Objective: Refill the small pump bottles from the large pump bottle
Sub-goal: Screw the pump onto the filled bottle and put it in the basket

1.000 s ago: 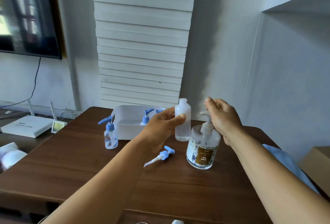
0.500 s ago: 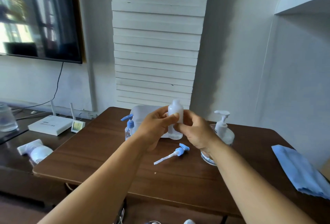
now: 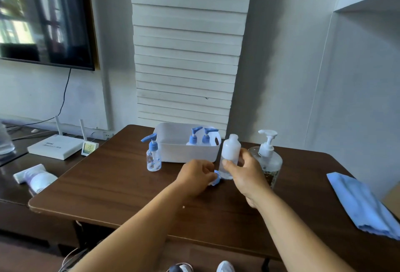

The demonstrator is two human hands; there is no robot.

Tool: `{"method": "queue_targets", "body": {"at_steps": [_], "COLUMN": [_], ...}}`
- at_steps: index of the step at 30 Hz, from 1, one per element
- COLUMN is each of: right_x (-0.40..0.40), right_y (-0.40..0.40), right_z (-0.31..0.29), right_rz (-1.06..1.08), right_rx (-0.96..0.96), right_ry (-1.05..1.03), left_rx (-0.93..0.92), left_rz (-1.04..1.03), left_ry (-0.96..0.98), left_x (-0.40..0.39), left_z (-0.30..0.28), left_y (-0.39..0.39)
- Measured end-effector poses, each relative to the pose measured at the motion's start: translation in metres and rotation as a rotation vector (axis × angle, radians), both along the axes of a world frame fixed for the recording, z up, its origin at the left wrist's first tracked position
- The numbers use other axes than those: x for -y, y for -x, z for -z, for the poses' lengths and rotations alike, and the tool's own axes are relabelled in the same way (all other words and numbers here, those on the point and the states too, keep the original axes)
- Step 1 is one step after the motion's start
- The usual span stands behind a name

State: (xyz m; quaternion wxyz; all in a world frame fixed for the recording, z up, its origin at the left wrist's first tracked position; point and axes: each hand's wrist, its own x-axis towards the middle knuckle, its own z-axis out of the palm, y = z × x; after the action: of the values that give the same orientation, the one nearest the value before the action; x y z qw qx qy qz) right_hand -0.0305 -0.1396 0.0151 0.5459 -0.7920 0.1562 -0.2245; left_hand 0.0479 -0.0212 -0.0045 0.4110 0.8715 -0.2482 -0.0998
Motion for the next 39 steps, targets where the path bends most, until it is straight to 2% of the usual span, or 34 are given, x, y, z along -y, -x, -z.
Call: {"method": "queue_targets", "body": {"at_steps": [6, 9, 12, 15, 19, 23, 27, 31, 39], "right_x": [0.004, 0.005, 0.002, -0.001, -0.004, -0.007, -0.010, -0.012, -0.013], "right_y": [0.000, 0.000, -0.002, -0.004, -0.003, 0.002, 0.006, 0.008, 0.010], "right_z": [0.004, 0.005, 0.006, 0.007, 0.009, 0.008, 0.009, 0.010, 0.010], "right_rz": [-0.046, -0.050, -0.020, -0.009, -0.037, -0.059, -0.082, -0.102, -0.134], "right_rx": [0.007, 0.016, 0.025, 0.023, -0.024, -0.090, -0.116, -0.127, -0.110], "right_ry": [-0.019, -0.018, 0.007, -0.002, -0.002, 0.060, 0.060, 0.041, 0.023], "left_rx": [0.114, 0.159, 0.161, 0.061, -0.163, -0.231, -0.210, -0.144, -0.138], "left_rz": [0.021, -0.033, -0.140, -0.174, -0.065, 0.031, 0.038, 0.054, 0.113], "left_ry": [-0.168, -0.106, 0.133, 0.467, 0.883, 1.104, 1.163, 1.089, 1.044], "left_x": [0.014, 0.013, 0.008, 0.006, 0.000, -0.004, -0.003, -0.002, 0.000], "left_z": [0.009, 0.007, 0.000, -0.020, -0.053, -0.079, -0.097, -0.100, -0.099], "left_y": [-0.007, -0.012, -0.016, -0.017, -0.007, 0.005, 0.011, 0.015, 0.019]}}
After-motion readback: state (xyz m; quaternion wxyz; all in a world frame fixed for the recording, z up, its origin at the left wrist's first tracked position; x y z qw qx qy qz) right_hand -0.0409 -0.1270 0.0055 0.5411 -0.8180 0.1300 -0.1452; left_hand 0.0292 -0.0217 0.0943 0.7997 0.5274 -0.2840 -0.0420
